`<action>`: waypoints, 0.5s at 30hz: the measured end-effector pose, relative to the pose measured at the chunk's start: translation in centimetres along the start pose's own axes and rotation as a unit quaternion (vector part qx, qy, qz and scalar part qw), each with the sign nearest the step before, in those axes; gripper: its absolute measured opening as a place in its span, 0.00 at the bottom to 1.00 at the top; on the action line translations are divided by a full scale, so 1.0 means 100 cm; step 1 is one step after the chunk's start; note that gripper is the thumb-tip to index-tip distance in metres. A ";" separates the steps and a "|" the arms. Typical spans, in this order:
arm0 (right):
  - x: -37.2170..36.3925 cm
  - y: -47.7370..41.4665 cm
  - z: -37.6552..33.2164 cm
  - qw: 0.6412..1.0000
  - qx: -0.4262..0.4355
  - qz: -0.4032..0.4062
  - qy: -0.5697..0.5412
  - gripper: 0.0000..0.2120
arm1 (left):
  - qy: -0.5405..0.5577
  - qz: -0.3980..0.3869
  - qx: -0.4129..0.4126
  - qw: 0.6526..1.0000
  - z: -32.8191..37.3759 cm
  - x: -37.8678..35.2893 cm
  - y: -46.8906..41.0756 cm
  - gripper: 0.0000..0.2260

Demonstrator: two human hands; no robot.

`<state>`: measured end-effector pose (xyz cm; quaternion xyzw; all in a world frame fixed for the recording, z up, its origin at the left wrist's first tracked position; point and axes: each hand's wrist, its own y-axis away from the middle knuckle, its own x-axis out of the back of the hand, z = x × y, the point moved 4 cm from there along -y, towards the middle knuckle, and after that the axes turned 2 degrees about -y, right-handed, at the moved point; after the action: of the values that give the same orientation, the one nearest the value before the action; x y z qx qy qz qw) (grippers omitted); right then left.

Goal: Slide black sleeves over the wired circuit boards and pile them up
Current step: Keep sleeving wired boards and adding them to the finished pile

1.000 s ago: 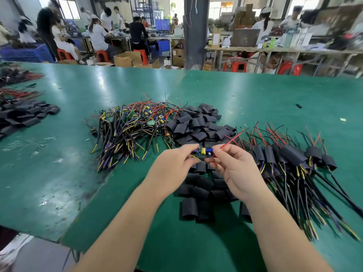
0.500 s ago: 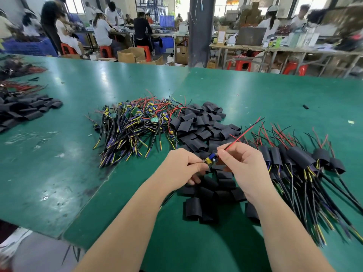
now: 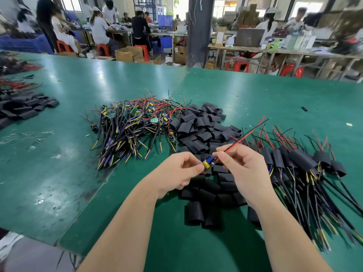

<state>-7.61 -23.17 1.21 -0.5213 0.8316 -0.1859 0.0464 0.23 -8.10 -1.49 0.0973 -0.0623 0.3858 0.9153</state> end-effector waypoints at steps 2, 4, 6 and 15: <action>-0.002 -0.006 -0.003 1.000 0.003 0.009 -0.010 0.08 | 0.035 -0.029 -0.005 0.999 -0.001 0.000 0.004 0.06; -0.004 -0.015 -0.007 0.999 -0.002 0.028 -0.035 0.11 | 0.062 -0.032 -0.017 0.997 0.000 0.003 0.005 0.06; -0.005 -0.030 -0.011 0.988 -0.032 0.049 -0.143 0.12 | 0.091 -0.025 -0.030 0.995 0.001 0.008 0.006 0.06; -0.073 -0.123 0.036 0.943 0.047 -0.111 0.311 0.13 | 0.246 0.009 -0.007 0.969 -0.008 0.016 0.002 0.06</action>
<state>7.09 -22.38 1.44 -0.5233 0.7319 -0.3820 -0.2109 1.25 -6.65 -1.92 -0.0070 0.1609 0.4061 0.8995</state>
